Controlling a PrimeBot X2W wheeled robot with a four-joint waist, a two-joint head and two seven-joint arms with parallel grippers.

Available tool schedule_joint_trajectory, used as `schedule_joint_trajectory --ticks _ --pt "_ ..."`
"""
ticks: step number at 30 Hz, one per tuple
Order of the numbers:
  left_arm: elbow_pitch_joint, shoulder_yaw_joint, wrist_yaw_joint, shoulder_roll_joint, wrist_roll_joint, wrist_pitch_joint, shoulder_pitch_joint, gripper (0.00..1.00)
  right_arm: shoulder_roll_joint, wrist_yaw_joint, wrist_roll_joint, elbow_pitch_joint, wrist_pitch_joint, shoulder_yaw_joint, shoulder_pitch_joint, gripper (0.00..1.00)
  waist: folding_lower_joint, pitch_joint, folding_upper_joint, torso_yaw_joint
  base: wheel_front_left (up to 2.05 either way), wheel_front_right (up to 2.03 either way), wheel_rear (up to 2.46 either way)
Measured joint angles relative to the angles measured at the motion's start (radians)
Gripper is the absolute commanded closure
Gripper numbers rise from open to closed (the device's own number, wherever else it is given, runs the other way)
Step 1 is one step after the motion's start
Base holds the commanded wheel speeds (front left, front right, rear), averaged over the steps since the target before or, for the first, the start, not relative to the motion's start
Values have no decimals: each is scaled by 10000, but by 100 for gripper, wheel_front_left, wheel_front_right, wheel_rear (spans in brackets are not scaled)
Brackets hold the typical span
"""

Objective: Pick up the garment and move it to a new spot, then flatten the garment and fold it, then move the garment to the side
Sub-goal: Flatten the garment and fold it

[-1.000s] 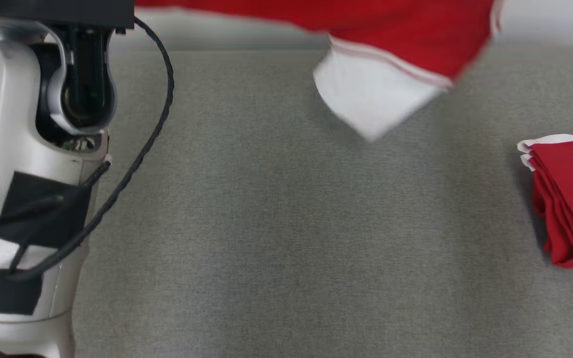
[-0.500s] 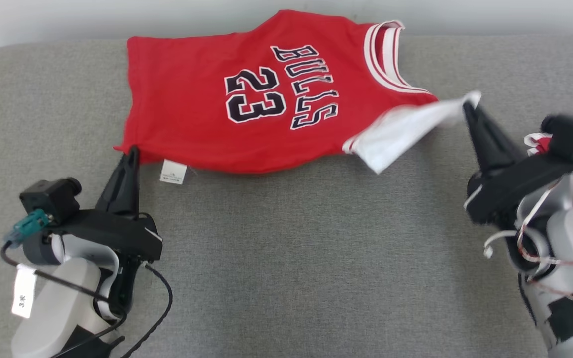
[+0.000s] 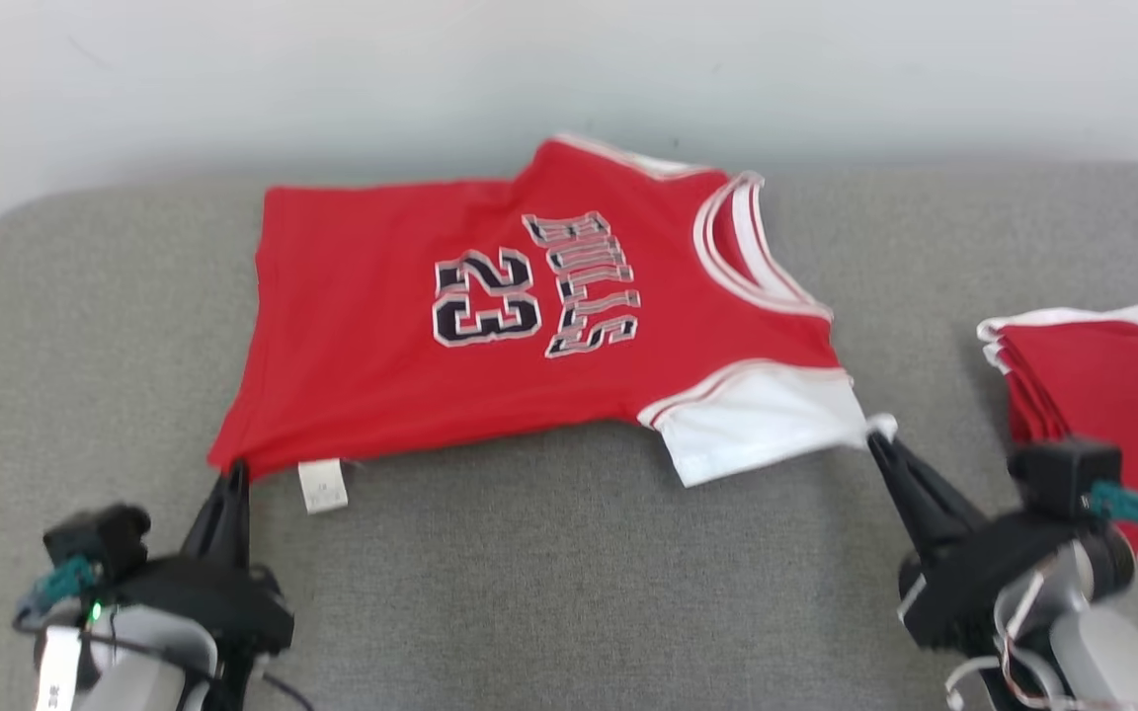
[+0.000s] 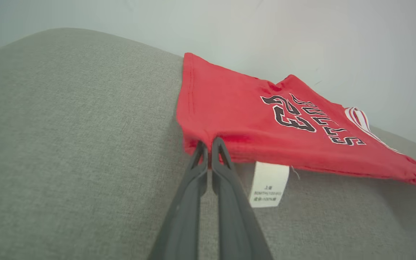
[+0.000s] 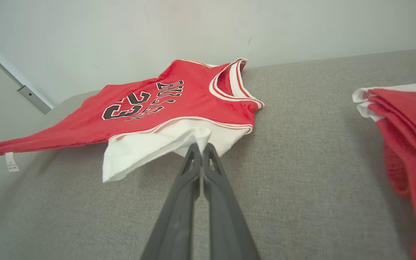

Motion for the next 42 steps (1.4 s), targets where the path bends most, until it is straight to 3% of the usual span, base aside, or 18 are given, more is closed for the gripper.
schedule_joint_trajectory --ticks 16,42 --pt "-25 466 -21 192 -307 -13 1947 100 -424 82 865 -1208 736 566 3259 100 -2 -1461 -1 155 0 0 0" --pt "-136 711 203 460 -73 -15 3365 100 -959 67 1948 -1977 2880 1137 4673 100 2 -1326 1 77 0 0 0"
